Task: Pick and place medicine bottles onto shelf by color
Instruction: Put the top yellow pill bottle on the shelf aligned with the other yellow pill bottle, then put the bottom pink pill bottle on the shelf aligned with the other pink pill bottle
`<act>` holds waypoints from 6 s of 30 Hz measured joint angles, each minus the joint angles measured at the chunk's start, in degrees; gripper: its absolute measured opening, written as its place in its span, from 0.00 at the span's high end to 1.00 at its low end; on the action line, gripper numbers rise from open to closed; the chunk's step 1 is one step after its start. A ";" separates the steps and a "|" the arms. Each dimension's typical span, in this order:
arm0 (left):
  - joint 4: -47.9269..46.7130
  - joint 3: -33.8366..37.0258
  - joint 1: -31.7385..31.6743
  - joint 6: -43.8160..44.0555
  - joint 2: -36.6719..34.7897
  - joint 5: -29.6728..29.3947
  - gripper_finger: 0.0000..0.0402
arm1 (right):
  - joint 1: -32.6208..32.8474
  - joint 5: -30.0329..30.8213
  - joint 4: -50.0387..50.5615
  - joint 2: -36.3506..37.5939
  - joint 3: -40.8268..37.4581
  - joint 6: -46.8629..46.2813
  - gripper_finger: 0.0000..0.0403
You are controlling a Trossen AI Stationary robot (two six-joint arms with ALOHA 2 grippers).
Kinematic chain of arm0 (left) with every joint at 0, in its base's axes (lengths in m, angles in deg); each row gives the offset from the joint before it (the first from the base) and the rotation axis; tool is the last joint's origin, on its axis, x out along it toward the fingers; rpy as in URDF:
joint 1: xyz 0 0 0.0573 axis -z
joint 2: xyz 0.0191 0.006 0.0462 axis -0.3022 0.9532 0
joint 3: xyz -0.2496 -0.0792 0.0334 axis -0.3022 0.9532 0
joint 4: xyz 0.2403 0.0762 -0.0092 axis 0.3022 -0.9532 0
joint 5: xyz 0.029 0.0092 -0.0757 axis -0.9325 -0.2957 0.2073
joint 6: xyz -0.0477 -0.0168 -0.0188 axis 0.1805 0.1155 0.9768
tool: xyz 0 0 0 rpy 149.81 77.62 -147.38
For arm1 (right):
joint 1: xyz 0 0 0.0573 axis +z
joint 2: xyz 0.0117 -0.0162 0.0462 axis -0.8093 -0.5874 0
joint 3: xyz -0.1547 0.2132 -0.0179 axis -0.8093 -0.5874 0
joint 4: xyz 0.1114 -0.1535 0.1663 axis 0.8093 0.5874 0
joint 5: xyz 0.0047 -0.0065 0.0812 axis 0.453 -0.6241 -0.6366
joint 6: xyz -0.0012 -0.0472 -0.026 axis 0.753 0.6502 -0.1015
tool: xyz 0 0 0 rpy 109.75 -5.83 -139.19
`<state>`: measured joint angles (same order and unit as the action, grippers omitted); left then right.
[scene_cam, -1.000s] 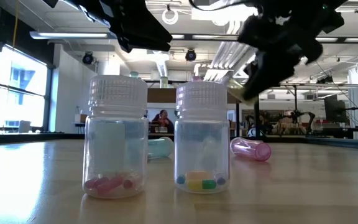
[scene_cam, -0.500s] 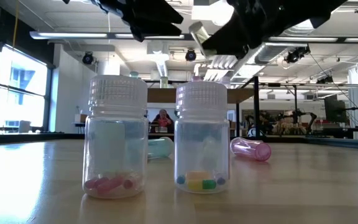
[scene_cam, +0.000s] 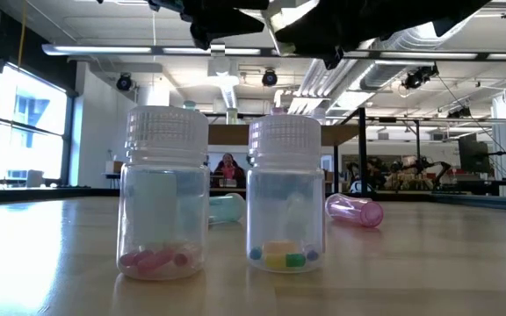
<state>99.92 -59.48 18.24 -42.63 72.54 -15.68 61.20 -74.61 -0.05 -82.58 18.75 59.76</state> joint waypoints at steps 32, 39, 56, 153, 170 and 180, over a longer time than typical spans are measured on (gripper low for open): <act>10.49 0.00 -0.31 -0.96 0.00 4.57 0.57 | 0.00 -0.12 -8.20 0.04 0.00 1.19 0.78; 10.41 0.00 -0.33 -0.96 0.00 4.55 0.62 | 0.00 -0.14 -8.53 0.04 0.00 1.12 0.78; 10.27 0.00 -0.33 -0.96 0.00 4.55 0.71 | 0.00 -0.15 -8.55 0.04 0.00 1.30 0.78; -0.11 0.02 -24.96 15.77 7.30 -21.12 0.72 | -0.09 8.56 11.21 16.17 0.00 1.28 0.42; -0.52 0.13 -24.96 15.11 7.43 -20.99 0.57 | -0.08 8.56 11.21 16.17 0.00 1.28 0.42; 3.16 0.09 -24.96 13.60 7.33 -21.11 0.52 | -0.07 8.56 11.22 16.17 0.00 1.25 0.42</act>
<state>103.08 -59.39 -6.72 -29.03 79.87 -36.79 61.13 -66.05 11.17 -66.41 18.75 61.01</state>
